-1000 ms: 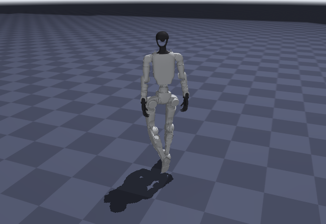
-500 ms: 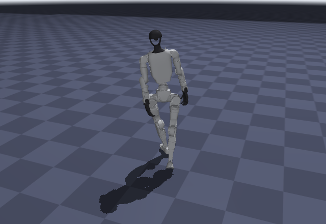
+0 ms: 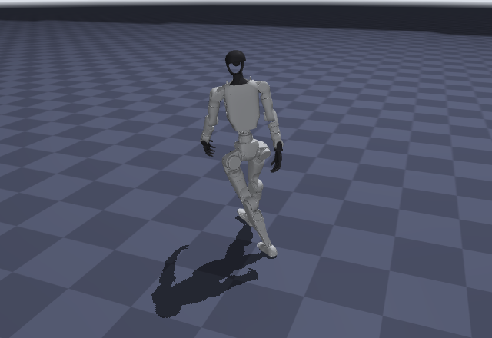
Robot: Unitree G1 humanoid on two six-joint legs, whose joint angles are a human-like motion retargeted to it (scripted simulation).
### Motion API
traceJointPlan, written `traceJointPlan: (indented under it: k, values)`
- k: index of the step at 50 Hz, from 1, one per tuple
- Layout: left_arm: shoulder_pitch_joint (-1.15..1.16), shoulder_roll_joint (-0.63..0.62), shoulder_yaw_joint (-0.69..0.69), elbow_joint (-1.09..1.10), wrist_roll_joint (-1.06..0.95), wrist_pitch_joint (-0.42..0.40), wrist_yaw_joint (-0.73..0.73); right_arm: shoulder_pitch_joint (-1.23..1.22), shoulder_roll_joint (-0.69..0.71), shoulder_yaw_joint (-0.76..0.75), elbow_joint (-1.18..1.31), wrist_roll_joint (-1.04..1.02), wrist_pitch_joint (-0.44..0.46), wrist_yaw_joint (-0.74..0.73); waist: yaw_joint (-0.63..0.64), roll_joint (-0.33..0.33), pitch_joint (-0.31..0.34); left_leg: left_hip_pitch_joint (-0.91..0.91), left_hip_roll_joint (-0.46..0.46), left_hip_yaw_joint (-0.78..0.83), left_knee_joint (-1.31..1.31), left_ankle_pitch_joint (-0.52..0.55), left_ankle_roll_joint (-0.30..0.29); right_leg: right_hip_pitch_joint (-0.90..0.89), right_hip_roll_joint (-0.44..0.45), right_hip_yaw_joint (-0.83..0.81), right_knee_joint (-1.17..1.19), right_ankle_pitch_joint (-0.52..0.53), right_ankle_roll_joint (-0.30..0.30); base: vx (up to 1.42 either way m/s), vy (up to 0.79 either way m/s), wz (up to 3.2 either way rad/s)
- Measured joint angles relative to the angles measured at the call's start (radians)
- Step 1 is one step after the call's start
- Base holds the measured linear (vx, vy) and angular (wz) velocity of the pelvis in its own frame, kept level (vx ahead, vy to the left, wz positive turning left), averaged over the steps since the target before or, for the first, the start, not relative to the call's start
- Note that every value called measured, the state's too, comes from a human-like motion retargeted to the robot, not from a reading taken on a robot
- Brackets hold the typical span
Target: Walk run
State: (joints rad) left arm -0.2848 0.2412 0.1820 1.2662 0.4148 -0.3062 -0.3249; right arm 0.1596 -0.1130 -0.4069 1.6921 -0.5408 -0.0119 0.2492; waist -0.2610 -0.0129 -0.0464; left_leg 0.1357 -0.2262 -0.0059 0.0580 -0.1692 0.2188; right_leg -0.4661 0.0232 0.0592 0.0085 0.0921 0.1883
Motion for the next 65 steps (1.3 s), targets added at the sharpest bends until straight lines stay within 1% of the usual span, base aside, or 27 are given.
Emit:
traceJointPlan:
  k: [1,2,3,5,7,10,13,14,15,19,22,24,28,32,33,35,38,41,43,45,48,50,51,53,57,62,65]
  values:
    - [0.015,-0.007,0.012,0.009,-0.004,0.003,0.001,-0.006,0.003,0.005,-0.009,-0.015,-0.003,0.003,0.005,-0.002,0.003,0.022,-0.001,0.013,0.000,-0.004,-0.005,0.001,-0.021,-0.103,-0.012,-0.003,0.015,0.73,-0.23,0.08]
    - [0.032,-0.013,0.025,0.021,-0.008,0.005,0.001,-0.013,0.005,0.009,-0.018,-0.031,-0.005,0.004,0.003,-0.001,0.004,0.039,0.002,0.021,0.003,-0.004,-0.012,0.002,-0.025,-0.157,-0.016,0.003,-0.002,0.65,-0.19,0.25]
    - [0.052,-0.020,0.040,0.039,-0.011,0.009,-0.001,-0.021,0.004,0.011,-0.029,-0.052,-0.006,0.003,-0.011,0.007,0.001,0.048,0.011,0.022,0.012,0.004,-0.024,0.004,0.004,-0.110,-0.004,0.025,-0.084,0.76,-0.20,0.59]
    - [0.101,-0.035,0.065,0.086,-0.006,0.022,-0.013,-0.030,0.000,0.004,-0.049,-0.088,-0.005,-0.009,-0.044,0.013,-0.005,0.069,0.016,0.013,0.043,0.039,-0.058,0.020,0.003,-0.140,0.035,0.054,-0.129,0.92,-0.24,1.14]
    - [0.155,-0.049,0.088,0.154,0.031,0.046,-0.014,-0.033,-0.007,-0.013,-0.064,-0.107,-0.002,-0.029,-0.110,0.038,-0.008,0.070,0.045,-0.026,0.114,0.144,-0.118,0.048,0.022,-0.022,0.058,0.111,-0.135,0.89,-0.23,1.73]
    - [0.234,-0.073,0.123,0.274,0.132,0.129,0.048,-0.046,-0.030,-0.027,-0.050,-0.063,0.004,-0.044,-0.115,0.072,-0.015,0.021,0.105,0.022,0.292,0.417,-0.249,0.095,0.030,-0.017,0.108,0.044,-0.209,0.98,-0.33,0.96]
    - [0.303,-0.058,0.152,0.369,0.203,0.198,0.109,-0.095,-0.050,-0.021,-0.009,0.016,0.016,-0.028,-0.056,0.010,-0.020,-0.080,0.094,0.094,0.559,0.583,-0.400,0.161,-0.049,-0.146,0.124,-0.001,-0.246,0.74,-0.28,0.19]
    - [0.327,-0.045,0.165,0.386,0.222,0.206,0.098,-0.112,-0.051,-0.017,-0.002,0.035,0.017,-0.027,-0.046,-0.009,-0.021,-0.123,0.101,0.111,0.641,0.591,-0.401,0.182,-0.040,-0.111,0.126,-0.018,-0.263,0.83,-0.35,0.38]
    - [0.353,-0.030,0.176,0.397,0.238,0.212,0.077,-0.129,-0.050,-0.013,0.002,0.050,0.016,-0.027,-0.041,-0.025,-0.019,-0.170,0.116,0.122,0.724,0.580,-0.379,0.204,-0.013,-0.028,0.128,-0.039,-0.280,0.84,-0.34,0.68]
    - [0.455,-0.015,0.239,0.369,0.248,0.241,0.060,-0.189,-0.069,0.020,-0.028,0.071,0.006,-0.041,0.039,-0.054,-0.011,-0.369,0.165,0.151,0.884,0.373,-0.252,0.287,-0.029,-0.100,0.098,-0.063,-0.293,0.75,-0.26,0.30]
    - [0.511,-0.017,0.314,0.361,0.176,0.192,0.103,-0.231,-0.085,0.058,-0.085,0.040,-0.004,-0.067,0.122,-0.074,0.004,-0.475,0.191,0.219,0.807,0.251,-0.166,0.339,-0.005,-0.100,0.079,-0.080,-0.315,0.62,-0.20,-0.28]
    - [0.538,-0.021,0.352,0.367,0.087,0.149,0.114,-0.260,-0.103,0.075,-0.126,0.009,-0.015,-0.082,0.158,-0.067,0.013,-0.511,0.199,0.255,0.661,0.199,-0.132,0.372,0.016,-0.125,0.067,-0.096,-0.323,0.66,-0.15,0.07]
    - [0.559,-0.038,0.428,0.419,-0.107,0.062,0.133,-0.307,-0.140,0.086,-0.209,-0.043,-0.027,-0.076,0.193,-0.028,0.027,-0.552,0.178,0.291,0.296,0.193,-0.135,0.443,0.081,-0.175,0.048,-0.143,-0.331,0.70,-0.14,0.39]
    - [0.577,-0.078,0.499,0.434,-0.243,0.050,0.158,-0.326,-0.155,0.082,-0.270,-0.045,-0.034,-0.081,0.193,-0.026,0.018,-0.561,0.116,0.396,0.026,0.143,-0.131,0.510,0.098,-0.250,0.038,-0.165,-0.303,0.69,-0.15,0.45]
    - [0.582,-0.088,0.506,0.434,-0.263,0.056,0.155,-0.326,-0.153,0.081,-0.276,-0.039,-0.035,-0.088,0.195,-0.034,0.014,-0.555,0.103,0.431,-0.006,0.142,-0.120,0.524,0.096,-0.257,0.043,-0.161,-0.294,0.79,-0.16,0.10]
    - [0.582,-0.104,0.512,0.434,-0.285,0.072,0.141,-0.325,-0.143,0.077,-0.278,-0.020,-0.040,-0.104,0.205,-0.056,0.005,-0.538,0.083,0.443,-0.022,0.191,-0.030,0.543,0.083,-0.262,0.064,-0.139,-0.270,0.96,-0.16,-0.25]
    - [0.586,-0.123,0.518,0.434,-0.244,0.082,0.123,-0.308,-0.108,0.067,-0.246,-0.006,-0.041,-0.105,0.247,-0.078,-0.021,-0.500,0.107,0.485,-0.005,0.249,-0.003,0.568,0.060,-0.284,0.123,-0.016,-0.218,0.93,-0.14,-0.84]
    - [0.567,-0.120,0.483,0.434,-0.207,0.097,0.108,-0.269,-0.067,0.069,-0.204,-0.011,-0.035,-0.092,0.241,-0.085,-0.059,-0.483,0.132,0.477,0.048,0.182,0.031,0.551,0.013,-0.325,0.249,0.234,-0.129,1.04,-0.05,-0.42]
    - [0.522,-0.110,0.437,0.434,-0.208,0.095,0.110,-0.231,-0.048,0.083,-0.186,-0.005,-0.040,-0.086,0.220,-0.048,-0.063,-0.461,0.165,0.443,0.073,0.148,0.040,0.494,0.055,-0.262,0.396,0.377,-0.082,0.70,-0.03,0.45]
    - [0.454,-0.102,0.388,0.427,-0.217,0.083,0.123,-0.189,-0.042,0.091,-0.171,-0.007,-0.053,-0.074,0.191,-0.018,-0.051,-0.410,0.159,0.390,0.083,0.111,0.043,0.412,0.110,-0.185,0.609,0.431,-0.078,0.95,-0.05,1.04]
    - [0.331,-0.106,0.338,0.355,-0.238,0.075,0.103,-0.131,-0.035,0.080,-0.158,-0.060,-0.053,-0.061,0.189,0.042,-0.048,-0.368,0.186,0.326,0.072,0.089,0.033,0.303,0.150,-0.146,0.730,0.304,-0.129,0.66,0.06,0.33]
    - [0.258,-0.112,0.323,0.289,-0.242,0.064,0.062,-0.087,-0.034,0.085,-0.140,-0.087,-0.048,-0.078,0.367,0.011,-0.049,-0.310,0.189,0.484,0.045,0.055,0.023,0.300,0.156,0.010,0.706,0.221,-0.233,0.66,0.13,-1.45]
    - [0.221,-0.116,0.282,0.247,-0.245,0.058,0.039,-0.061,-0.025,0.055,-0.126,-0.077,-0.051,-0.091,0.271,0.045,-0.042,-0.301,0.174,0.353,0.043,0.064,0.028,0.240,0.120,-0.073,0.731,0.152,-0.232,0.64,0.17,2.65]
    - [0.155,-0.122,0.221,0.166,-0.249,0.040,-0.004,-0.015,-0.012,0.022,-0.094,-0.046,-0.067,-0.085,0.092,0.105,-0.031,-0.286,0.151,0.117,0.048,0.075,0.035,0.146,0.036,-0.218,0.728,0.041,-0.215,0.60,0.10,5.37]
    - [0.040,-0.094,0.131,0.038,-0.246,-0.010,-0.072,0.041,-0.006,0.015,-0.020,-0.043,-0.054,-0.023,0.064,0.070,-0.028,-0.218,0.078,0.019,0.034,0.052,0.043,0.098,-0.052,-0.188,0.458,0.006,-0.168,0.67,-0.11,1.69]
    - [-0.039,-0.057,0.066,-0.050,-0.221,-0.060,-0.087,0.060,-0.005,0.030,0.008,-0.124,-0.023,0.033,0.042,0.016,0.018,-0.094,-0.001,-0.079,0.034,0.015,0.043,0.055,-0.043,0.060,0.157,-0.020,-0.104,0.62,-0.16,1.27]
    - [-0.031,-0.058,0.054,-0.050,-0.203,-0.074,-0.062,0.054,-0.018,0.039,0.008,-0.183,-0.030,0.028,0.036,-0.002,0.040,-0.020,-0.022,-0.096,0.045,-0.007,0.043,0.069,-0.046,0.177,0.036,-0.015,0.009,0.82,-0.23,0.92]
